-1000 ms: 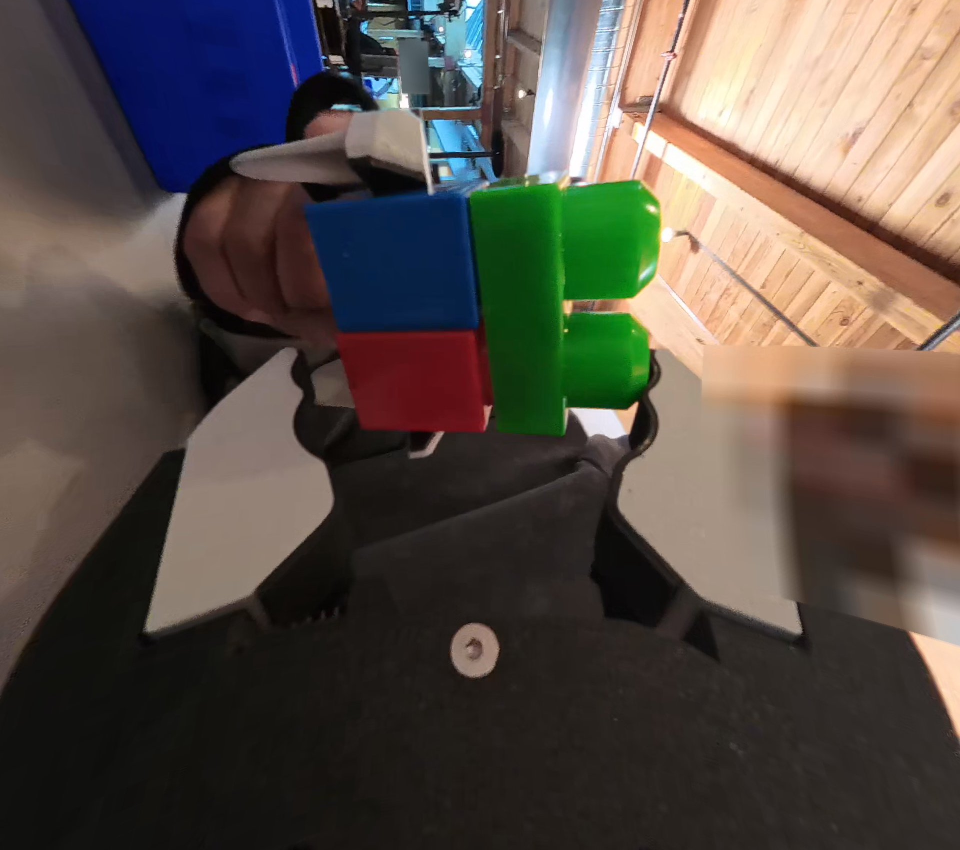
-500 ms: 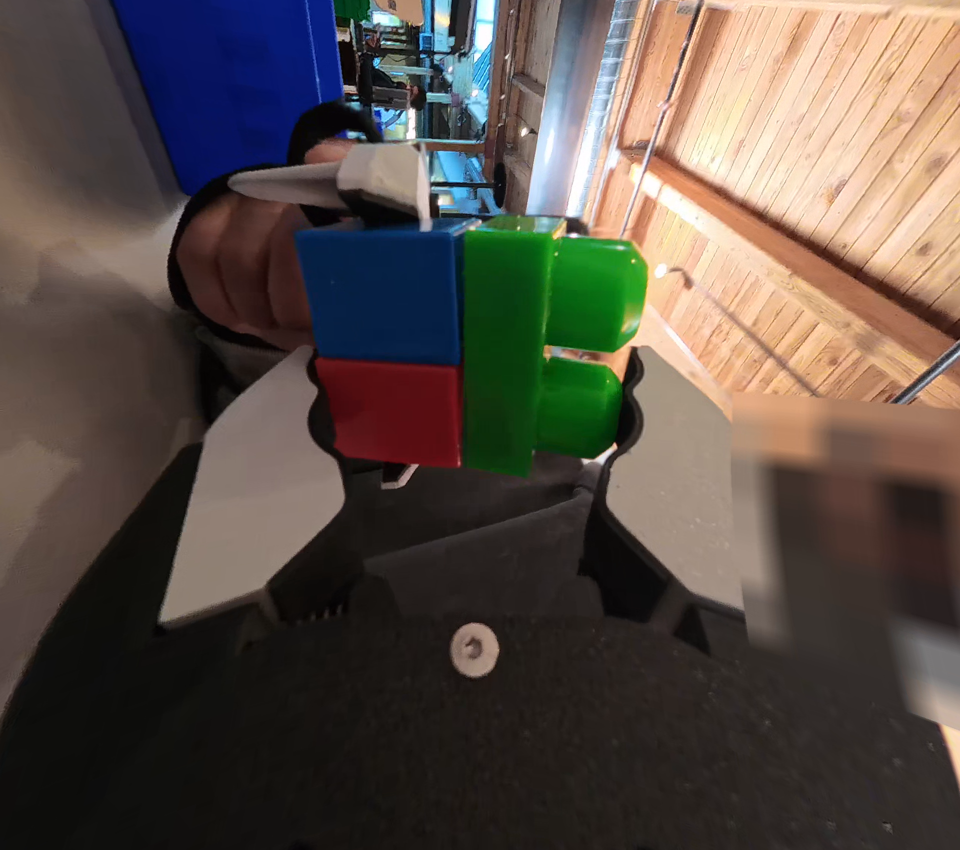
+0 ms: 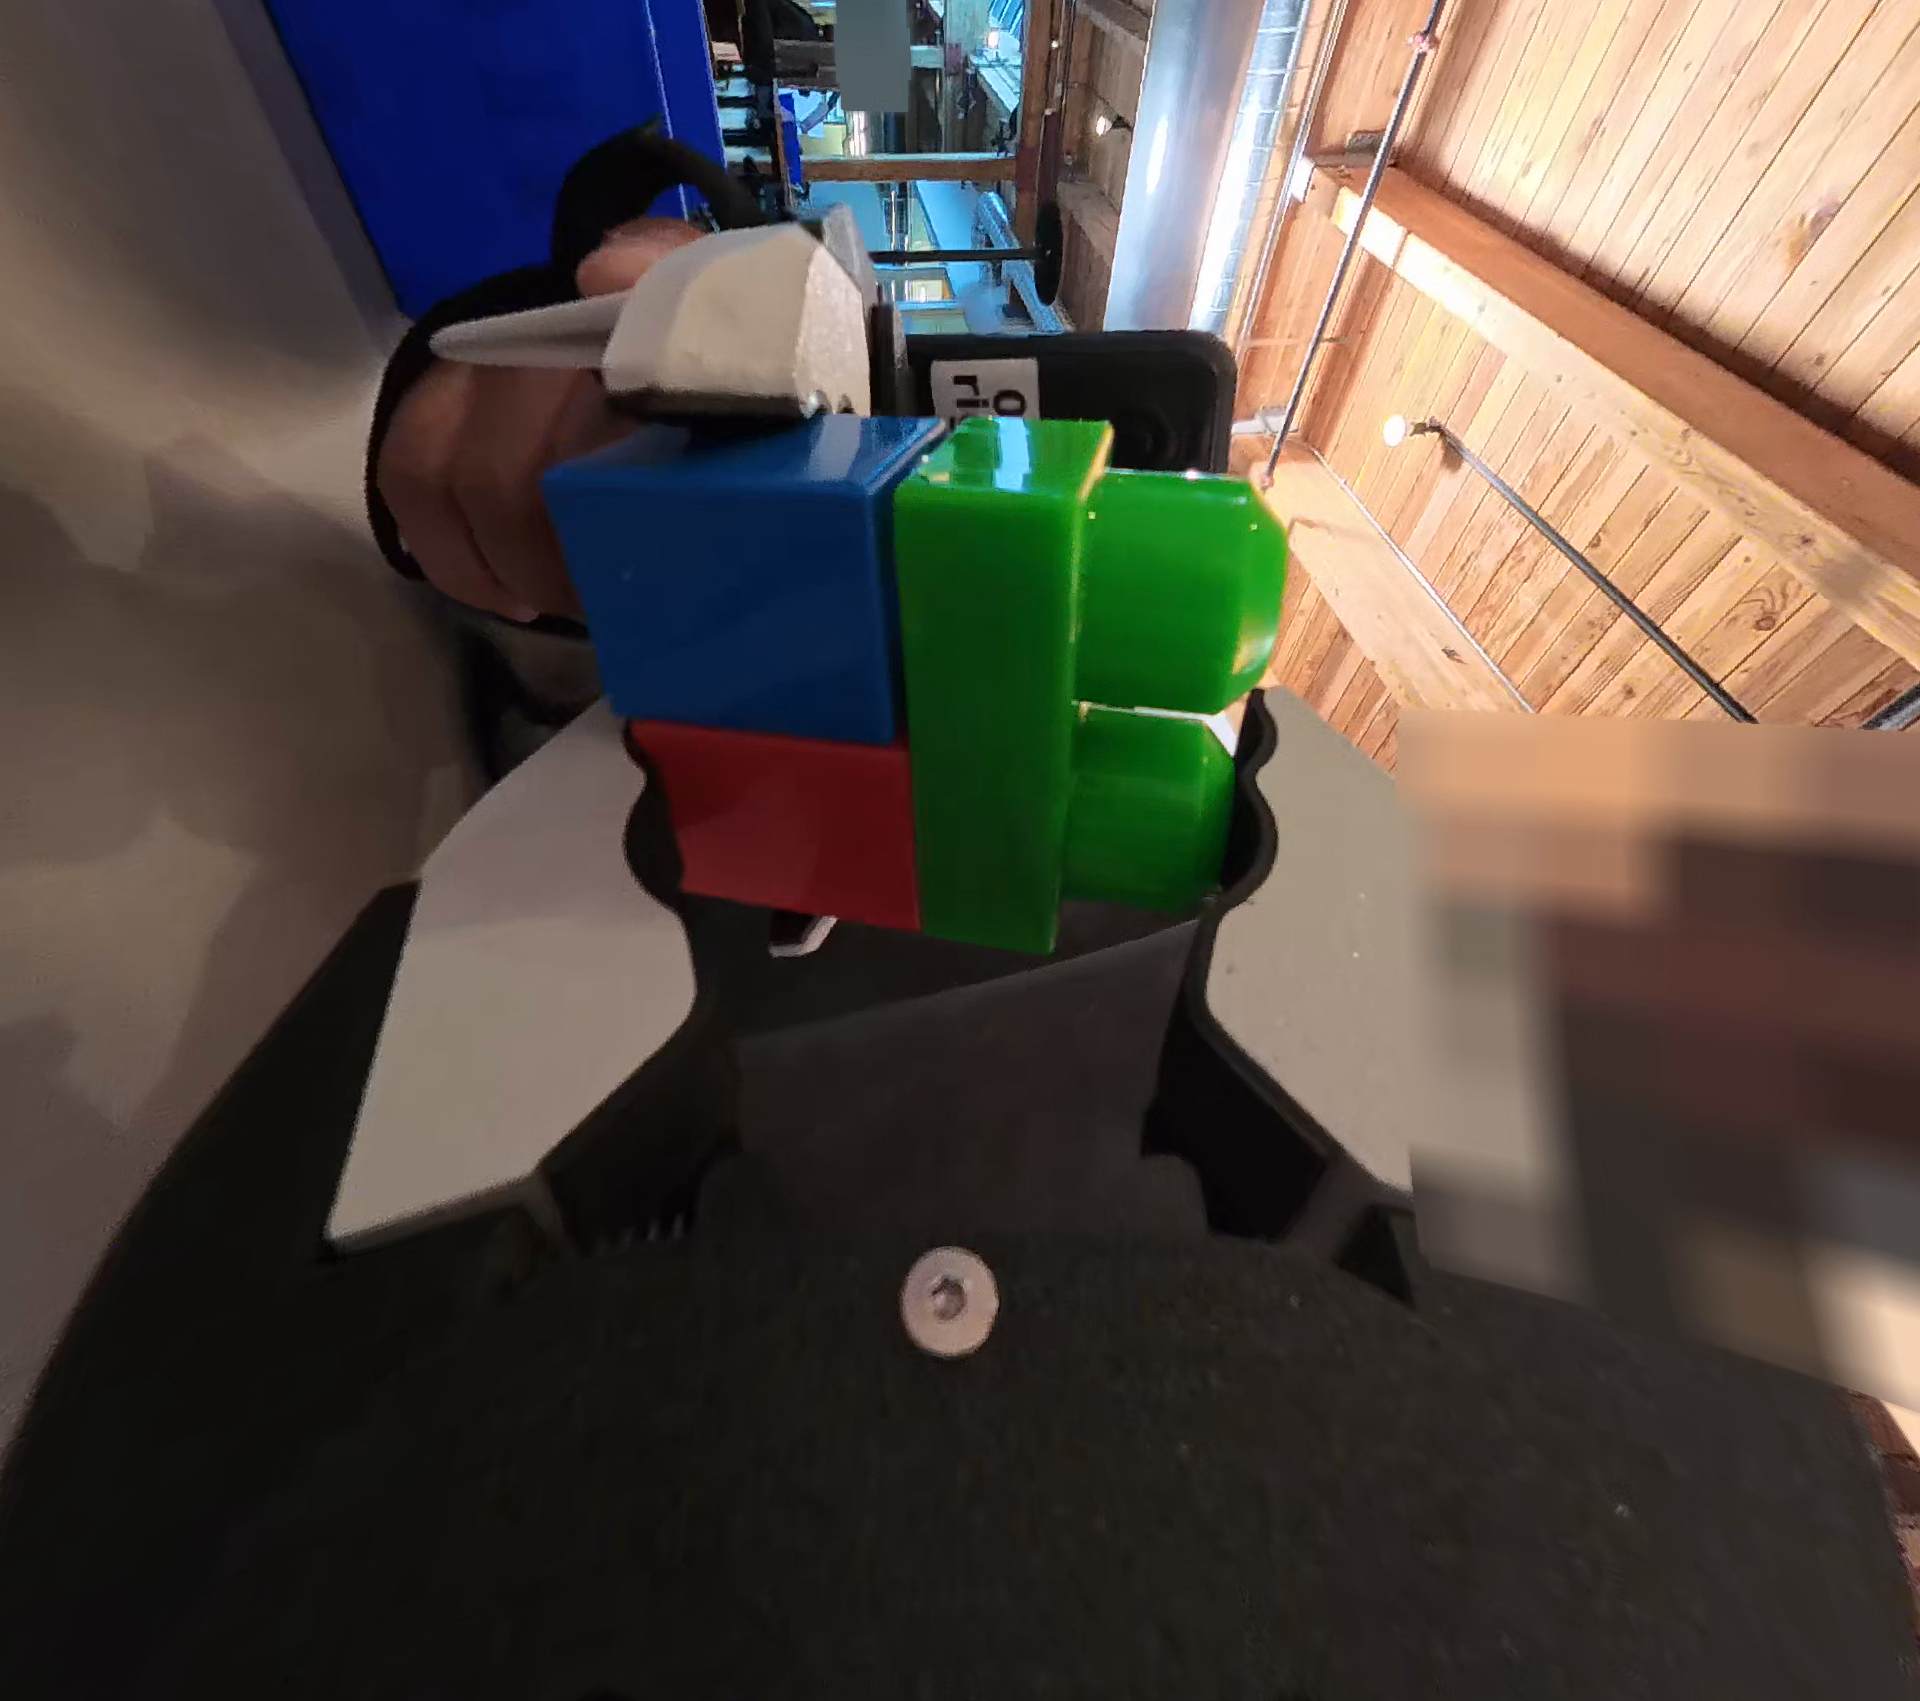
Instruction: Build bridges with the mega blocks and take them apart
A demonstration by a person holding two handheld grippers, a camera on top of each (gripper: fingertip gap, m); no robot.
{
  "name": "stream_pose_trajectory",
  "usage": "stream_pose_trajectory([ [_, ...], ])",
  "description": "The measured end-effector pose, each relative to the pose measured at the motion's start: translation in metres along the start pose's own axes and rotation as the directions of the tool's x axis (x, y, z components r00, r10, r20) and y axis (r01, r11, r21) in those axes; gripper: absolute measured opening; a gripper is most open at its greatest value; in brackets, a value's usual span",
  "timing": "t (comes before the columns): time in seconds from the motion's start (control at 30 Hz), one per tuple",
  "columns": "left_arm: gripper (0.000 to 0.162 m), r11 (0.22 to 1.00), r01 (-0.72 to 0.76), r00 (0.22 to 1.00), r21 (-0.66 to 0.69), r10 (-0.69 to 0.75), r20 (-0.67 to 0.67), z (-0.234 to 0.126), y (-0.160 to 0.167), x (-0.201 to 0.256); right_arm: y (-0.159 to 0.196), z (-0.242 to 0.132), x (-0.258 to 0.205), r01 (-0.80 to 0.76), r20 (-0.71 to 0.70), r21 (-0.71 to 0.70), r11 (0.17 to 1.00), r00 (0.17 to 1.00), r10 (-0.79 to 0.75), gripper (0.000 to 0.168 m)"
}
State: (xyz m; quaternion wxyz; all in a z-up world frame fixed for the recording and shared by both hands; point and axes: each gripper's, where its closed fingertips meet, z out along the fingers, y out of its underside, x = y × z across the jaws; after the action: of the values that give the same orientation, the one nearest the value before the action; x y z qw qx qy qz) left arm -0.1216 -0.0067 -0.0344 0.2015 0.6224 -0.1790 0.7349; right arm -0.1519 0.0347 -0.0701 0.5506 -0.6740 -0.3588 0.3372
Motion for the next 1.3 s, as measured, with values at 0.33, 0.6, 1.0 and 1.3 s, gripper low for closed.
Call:
stream_pose_trajectory([
  [0.33, 0.111, 0.998, -0.018, 0.994, 0.061, 0.025, -0.103, -0.01, -0.012, 0.016, -0.009, -0.004, -0.003, 0.025, 0.004, 0.057, 0.998, 1.0, -0.025, 0.076],
  [0.6, 0.114, 0.997, 0.074, 0.985, -0.002, -0.073, -0.158, -0.001, -0.014, 0.012, -0.008, 0.003, -0.011, 0.064, 0.008, 0.053, 0.997, 0.998, -0.064, 0.076],
  [1.0, 0.109, 0.999, 0.048, 0.997, 0.002, -0.048, -0.054, -0.005, -0.013, -0.005, 0.01, 0.008, -0.011, 0.099, 0.011, -0.039, 0.994, 0.995, -0.098, 0.075],
  [1.3, 0.108, 0.999, 0.035, 0.998, -0.009, -0.035, -0.053, -0.006, -0.009, -0.003, 0.009, 0.009, -0.014, 0.121, 0.014, -0.039, 0.992, 0.993, -0.121, 0.076],
])
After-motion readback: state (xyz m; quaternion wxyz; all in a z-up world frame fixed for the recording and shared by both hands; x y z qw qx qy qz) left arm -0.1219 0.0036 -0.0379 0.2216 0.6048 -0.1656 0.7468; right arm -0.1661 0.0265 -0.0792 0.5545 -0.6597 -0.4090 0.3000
